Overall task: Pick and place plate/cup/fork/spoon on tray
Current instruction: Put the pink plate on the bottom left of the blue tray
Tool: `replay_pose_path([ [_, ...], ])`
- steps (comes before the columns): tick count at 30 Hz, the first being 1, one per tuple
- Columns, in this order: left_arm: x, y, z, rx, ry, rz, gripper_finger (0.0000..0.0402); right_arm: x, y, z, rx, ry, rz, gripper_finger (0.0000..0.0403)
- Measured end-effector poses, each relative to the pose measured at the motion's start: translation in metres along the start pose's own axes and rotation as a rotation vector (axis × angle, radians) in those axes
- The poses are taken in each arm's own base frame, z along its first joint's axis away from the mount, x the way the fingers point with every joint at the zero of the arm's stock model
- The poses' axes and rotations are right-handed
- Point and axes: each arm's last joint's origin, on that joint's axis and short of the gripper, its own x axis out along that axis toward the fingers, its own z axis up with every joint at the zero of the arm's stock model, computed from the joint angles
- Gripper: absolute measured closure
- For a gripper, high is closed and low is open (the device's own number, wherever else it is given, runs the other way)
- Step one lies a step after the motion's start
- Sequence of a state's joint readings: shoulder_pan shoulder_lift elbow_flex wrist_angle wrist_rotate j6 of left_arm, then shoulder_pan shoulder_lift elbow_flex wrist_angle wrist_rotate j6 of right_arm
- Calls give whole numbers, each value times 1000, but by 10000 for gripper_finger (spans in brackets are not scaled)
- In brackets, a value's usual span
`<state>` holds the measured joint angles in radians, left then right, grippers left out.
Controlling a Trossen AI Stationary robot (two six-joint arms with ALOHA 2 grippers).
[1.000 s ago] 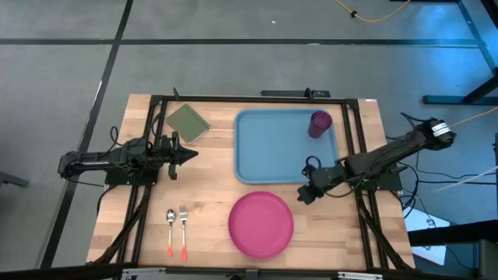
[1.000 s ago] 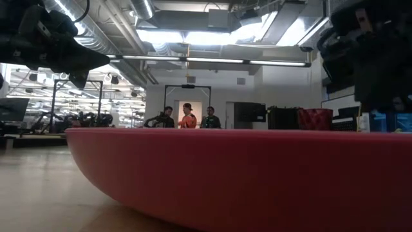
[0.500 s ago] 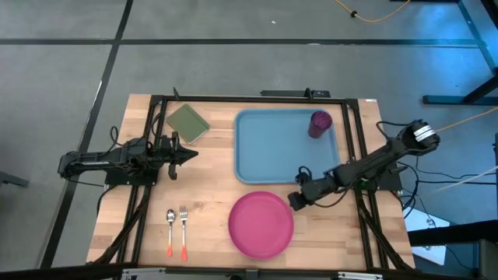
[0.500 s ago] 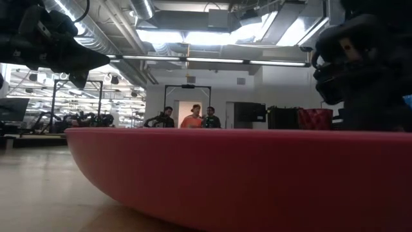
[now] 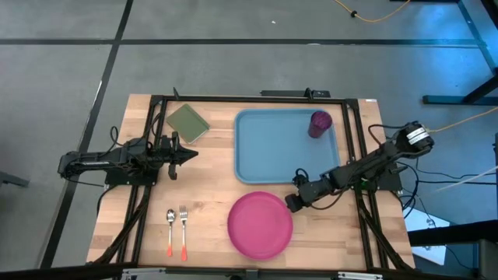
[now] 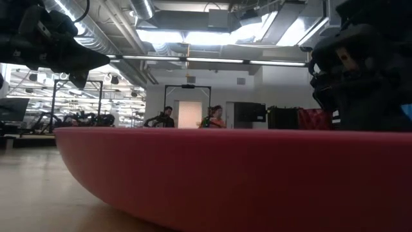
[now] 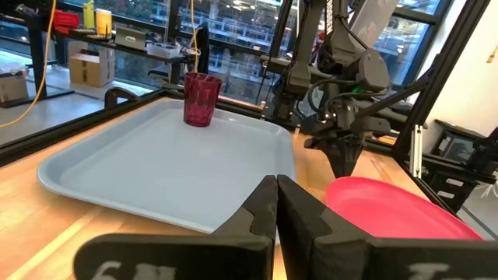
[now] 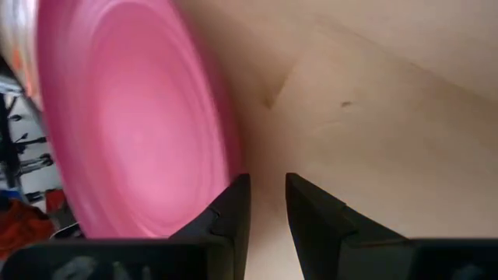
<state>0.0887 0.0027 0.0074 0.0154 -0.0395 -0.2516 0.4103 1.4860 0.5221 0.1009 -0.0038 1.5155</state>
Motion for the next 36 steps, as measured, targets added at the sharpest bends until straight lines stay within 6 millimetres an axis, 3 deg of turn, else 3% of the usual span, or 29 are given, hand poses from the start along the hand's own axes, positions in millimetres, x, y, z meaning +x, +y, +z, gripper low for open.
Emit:
replay_pose_path([
  [8, 0, 0, 0, 0, 0, 0, 401, -12, 10, 8, -60, -19, 60, 315],
  [19, 0, 0, 0, 0, 1, 0, 401, -13, 12, 13, -71, -47, 55, 315],
  [23, 0, 0, 0, 0, 0, 1, 401, -18, 35, 17, -173, -54, 120, 315],
  [29, 0, 0, 0, 0, 0, 1, 401, -41, 96, 24, -435, -63, 268, 315],
  [33, 0, 0, 0, 0, 0, 1, 401, -66, 135, 24, -542, -97, 218, 315],
  [36, 0, 0, 0, 0, 0, 0, 401, -79, 152, 18, -535, -105, 69, 315],
])
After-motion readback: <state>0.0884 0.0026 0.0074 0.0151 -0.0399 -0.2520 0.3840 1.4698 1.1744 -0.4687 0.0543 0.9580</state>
